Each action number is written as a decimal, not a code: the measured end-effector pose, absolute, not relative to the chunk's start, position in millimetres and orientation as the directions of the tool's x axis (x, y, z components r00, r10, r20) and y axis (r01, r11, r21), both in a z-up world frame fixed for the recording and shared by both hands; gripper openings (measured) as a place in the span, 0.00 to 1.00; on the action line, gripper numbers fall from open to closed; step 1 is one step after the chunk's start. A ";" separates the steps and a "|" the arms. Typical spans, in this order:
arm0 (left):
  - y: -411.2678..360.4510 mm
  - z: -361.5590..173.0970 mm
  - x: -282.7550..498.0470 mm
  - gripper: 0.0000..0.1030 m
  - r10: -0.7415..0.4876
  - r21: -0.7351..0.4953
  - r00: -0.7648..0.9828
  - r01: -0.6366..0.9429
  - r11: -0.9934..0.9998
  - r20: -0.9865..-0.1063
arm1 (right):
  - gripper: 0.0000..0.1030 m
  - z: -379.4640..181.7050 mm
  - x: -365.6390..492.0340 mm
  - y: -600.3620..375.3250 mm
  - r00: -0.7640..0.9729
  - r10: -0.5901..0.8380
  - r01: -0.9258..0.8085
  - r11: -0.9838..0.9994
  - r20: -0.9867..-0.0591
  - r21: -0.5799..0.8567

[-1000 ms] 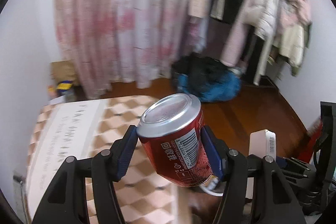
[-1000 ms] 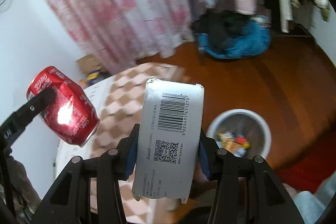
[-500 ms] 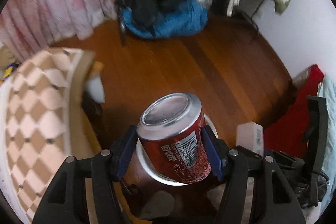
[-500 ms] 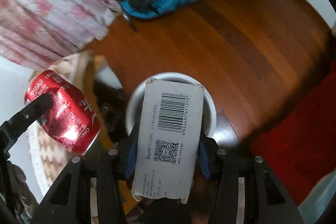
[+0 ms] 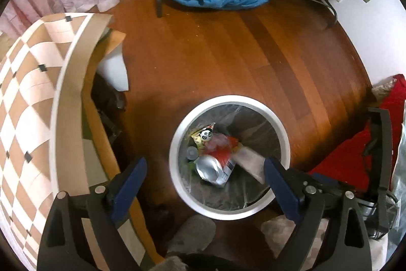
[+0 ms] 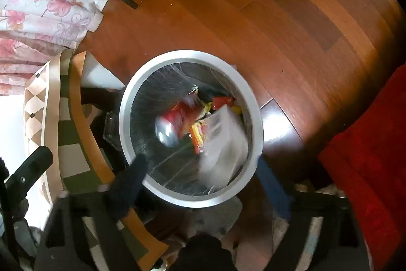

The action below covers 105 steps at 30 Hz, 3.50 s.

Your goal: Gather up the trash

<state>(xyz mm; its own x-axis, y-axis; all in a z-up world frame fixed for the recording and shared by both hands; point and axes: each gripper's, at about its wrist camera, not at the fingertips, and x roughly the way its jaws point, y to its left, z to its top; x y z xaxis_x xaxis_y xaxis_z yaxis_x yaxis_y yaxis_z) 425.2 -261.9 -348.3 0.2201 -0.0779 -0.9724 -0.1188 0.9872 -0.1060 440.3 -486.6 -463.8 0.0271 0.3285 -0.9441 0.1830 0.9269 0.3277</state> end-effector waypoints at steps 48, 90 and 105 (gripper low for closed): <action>-241.9 -53.7 188.4 0.96 -0.262 -0.264 0.543 0.076 0.961 -0.798 | 1.00 -66.0 183.9 -463.6 0.370 0.446 -0.156 0.894 -0.815 0.419; -214.1 -31.9 134.3 1.00 -0.247 -0.251 0.569 0.073 0.965 -0.785 | 1.00 -34.3 138.2 -423.7 0.356 0.424 -0.248 0.902 -0.832 0.353; -216.7 -31.3 132.8 1.00 -0.261 -0.257 0.566 0.088 0.962 -0.782 | 1.00 -32.6 137.0 -424.2 0.356 0.428 -0.248 0.900 -0.831 0.358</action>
